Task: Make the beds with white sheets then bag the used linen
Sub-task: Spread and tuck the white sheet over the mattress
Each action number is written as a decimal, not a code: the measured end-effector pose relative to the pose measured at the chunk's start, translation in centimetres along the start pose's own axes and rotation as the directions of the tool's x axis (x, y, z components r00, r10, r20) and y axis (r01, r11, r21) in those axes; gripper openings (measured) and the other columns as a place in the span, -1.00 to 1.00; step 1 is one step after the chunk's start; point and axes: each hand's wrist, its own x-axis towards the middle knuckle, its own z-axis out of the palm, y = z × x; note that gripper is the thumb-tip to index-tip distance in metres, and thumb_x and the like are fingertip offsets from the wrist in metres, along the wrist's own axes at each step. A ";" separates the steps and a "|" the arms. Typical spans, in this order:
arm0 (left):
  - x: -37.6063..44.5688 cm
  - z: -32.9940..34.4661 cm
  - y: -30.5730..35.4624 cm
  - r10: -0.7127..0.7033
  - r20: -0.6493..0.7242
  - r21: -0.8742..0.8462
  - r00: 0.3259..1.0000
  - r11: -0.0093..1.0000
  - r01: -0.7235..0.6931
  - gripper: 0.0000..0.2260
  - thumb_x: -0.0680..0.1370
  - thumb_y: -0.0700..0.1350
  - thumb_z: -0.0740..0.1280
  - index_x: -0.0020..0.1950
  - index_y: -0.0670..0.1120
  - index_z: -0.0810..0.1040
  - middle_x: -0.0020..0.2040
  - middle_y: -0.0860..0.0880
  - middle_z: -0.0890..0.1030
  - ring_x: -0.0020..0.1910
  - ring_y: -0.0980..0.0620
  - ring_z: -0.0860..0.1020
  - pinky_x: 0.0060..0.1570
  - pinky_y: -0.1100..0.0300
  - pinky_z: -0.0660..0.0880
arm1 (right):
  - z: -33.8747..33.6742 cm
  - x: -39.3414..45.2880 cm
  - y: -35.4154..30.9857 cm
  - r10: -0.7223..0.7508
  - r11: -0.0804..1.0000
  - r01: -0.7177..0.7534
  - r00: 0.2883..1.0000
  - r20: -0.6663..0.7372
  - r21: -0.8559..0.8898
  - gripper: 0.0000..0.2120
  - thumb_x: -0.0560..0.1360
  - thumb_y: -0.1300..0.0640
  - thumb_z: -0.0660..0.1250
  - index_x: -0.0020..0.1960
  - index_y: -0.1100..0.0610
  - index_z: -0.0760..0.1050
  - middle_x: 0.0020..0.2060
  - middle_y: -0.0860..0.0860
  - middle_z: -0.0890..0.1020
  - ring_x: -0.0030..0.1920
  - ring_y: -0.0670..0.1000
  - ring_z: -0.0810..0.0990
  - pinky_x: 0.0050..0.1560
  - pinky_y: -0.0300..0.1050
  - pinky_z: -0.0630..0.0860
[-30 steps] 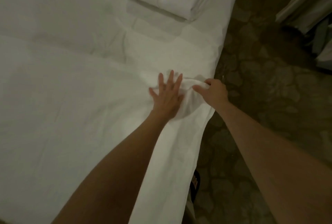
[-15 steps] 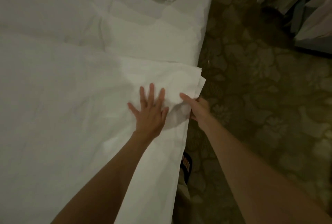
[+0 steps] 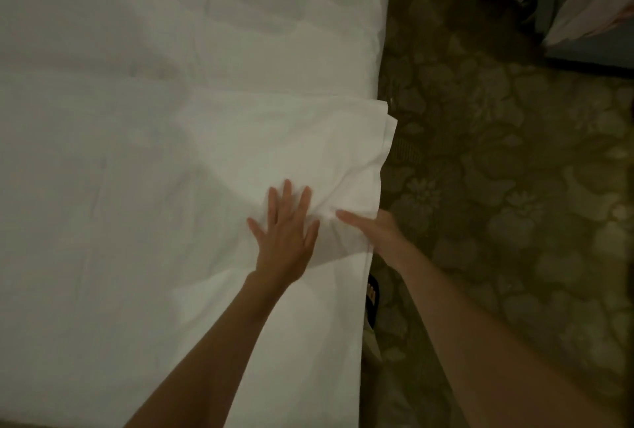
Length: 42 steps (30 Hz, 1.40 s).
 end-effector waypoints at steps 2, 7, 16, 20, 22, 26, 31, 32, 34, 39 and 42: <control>-1.6 0.2 -1.1 -0.028 0.019 -0.010 0.999 1.000 0.028 -0.47 0.66 0.13 -0.01 0.57 0.14 -0.16 0.57 0.05 -0.29 0.54 0.02 -0.32 0.41 -0.34 -0.15 | 0.9 -0.8 2.0 0.018 0.999 -0.021 0.997 -0.070 -0.036 -0.47 0.34 0.05 0.57 0.20 0.26 0.51 0.05 0.03 0.60 -0.01 0.03 0.58 -0.05 -0.16 0.55; -5.5 -0.6 -4.5 -0.035 0.100 -0.064 0.994 0.997 0.042 -0.41 0.64 0.15 0.07 0.58 0.11 -0.17 0.59 0.04 -0.24 0.55 0.03 -0.28 0.42 -0.33 -0.11 | 3.0 -2.7 5.3 -0.022 0.999 0.011 0.963 -0.268 -0.041 -0.37 0.31 0.00 0.58 0.24 0.33 0.51 0.15 0.19 0.60 0.14 0.18 0.58 0.19 0.07 0.52; -9.8 -2.8 -14.2 -0.223 0.091 -0.027 0.970 0.974 0.227 -0.40 0.64 0.17 0.05 0.58 0.10 -0.19 0.57 0.00 -0.31 0.54 -0.11 -0.30 0.38 -0.38 0.02 | 6.6 -8.9 5.7 -0.321 0.947 0.271 0.844 -0.430 -0.175 -0.58 0.47 0.12 0.44 0.20 0.39 0.50 0.13 0.26 0.59 0.16 0.25 0.55 0.09 0.02 0.47; -11.0 -4.2 -18.9 -0.387 0.022 -0.044 0.922 0.921 0.388 -0.39 0.63 0.21 0.07 0.58 0.13 -0.15 0.58 0.01 -0.27 0.54 -0.19 -0.26 0.33 -0.45 0.05 | 7.7 -10.6 5.6 -0.416 0.908 0.339 0.800 -0.432 -0.246 -0.63 0.51 0.13 0.39 0.20 0.37 0.49 0.12 0.26 0.59 0.14 0.25 0.55 0.14 0.07 0.50; -10.9 -4.4 -20.4 -0.363 0.093 0.033 0.927 0.932 0.362 -0.35 0.60 0.27 0.06 0.58 0.11 -0.16 0.58 -0.02 -0.28 0.53 -0.24 -0.26 0.37 -0.42 0.04 | 8.0 -10.9 5.5 -0.446 0.890 0.343 0.796 -0.410 -0.301 -0.62 0.52 0.14 0.37 0.24 0.35 0.47 0.16 0.25 0.57 0.19 0.25 0.53 0.21 0.11 0.48; -10.0 -5.3 -19.1 -0.283 0.205 0.011 0.937 0.958 0.287 -0.09 0.37 0.54 -0.13 0.60 0.05 0.00 0.60 -0.13 -0.12 0.56 -0.22 -0.14 0.49 -0.19 -0.12 | 8.8 -11.7 4.8 -0.511 0.838 0.384 0.802 -0.309 -0.388 -0.66 0.55 0.22 0.30 0.29 0.34 0.43 0.20 0.23 0.55 0.22 0.23 0.51 0.22 0.03 0.46; -13.1 -7.4 -12.2 -0.001 0.254 -0.662 0.967 0.729 0.174 -0.38 0.59 0.21 0.18 0.58 0.06 0.09 0.57 0.07 0.12 0.53 -0.02 0.17 0.44 -0.08 0.10 | 11.5 -14.1 2.6 -0.570 0.800 0.491 0.802 -0.180 -0.345 -0.62 0.60 0.19 0.23 0.40 0.21 0.36 0.26 0.13 0.52 0.25 0.13 0.48 0.24 -0.07 0.42; -13.4 -7.4 -11.6 0.023 0.286 -0.724 0.958 0.660 0.200 -0.40 0.59 0.23 0.14 0.58 0.09 0.11 0.57 0.09 0.14 0.52 -0.03 0.19 0.42 -0.16 0.12 | 12.5 -14.5 2.1 -0.586 0.788 0.514 0.796 -0.154 -0.340 -0.61 0.60 0.17 0.22 0.41 0.18 0.35 0.27 0.11 0.51 0.25 0.12 0.48 0.23 -0.08 0.42; -13.8 -7.9 -11.1 0.044 0.324 -0.819 0.945 0.514 0.257 -0.42 0.57 0.31 0.08 0.55 0.15 0.13 0.55 0.06 0.22 0.49 -0.05 0.26 0.39 -0.28 0.16 | 14.7 -15.3 1.1 -0.596 0.774 0.527 0.793 -0.124 -0.349 -0.61 0.61 0.14 0.21 0.43 0.14 0.34 0.29 0.09 0.51 0.26 0.12 0.48 0.23 -0.07 0.42; -12.4 -11.3 -12.6 0.083 0.297 -0.920 0.951 0.292 0.261 -0.39 0.55 0.38 0.01 0.51 0.13 0.26 0.46 0.00 0.39 0.35 -0.11 0.44 0.26 -0.25 0.41 | 21.8 -16.1 -0.1 -0.637 0.723 0.572 0.769 -0.053 -0.388 -0.52 0.61 0.19 0.16 0.52 0.09 0.21 0.39 0.08 0.44 0.36 0.11 0.42 0.37 -0.03 0.34; -11.3 -15.0 -15.2 0.067 0.266 -0.945 0.962 0.214 0.246 -0.43 0.56 0.36 0.04 0.44 0.08 0.38 0.31 -0.01 0.53 0.18 -0.08 0.57 0.00 -0.06 0.57 | 26.8 -15.7 -1.0 -0.625 0.691 0.564 0.780 0.018 -0.453 -0.47 0.62 0.22 0.11 0.56 0.02 0.10 0.43 0.07 0.38 0.38 0.11 0.39 0.34 -0.07 0.32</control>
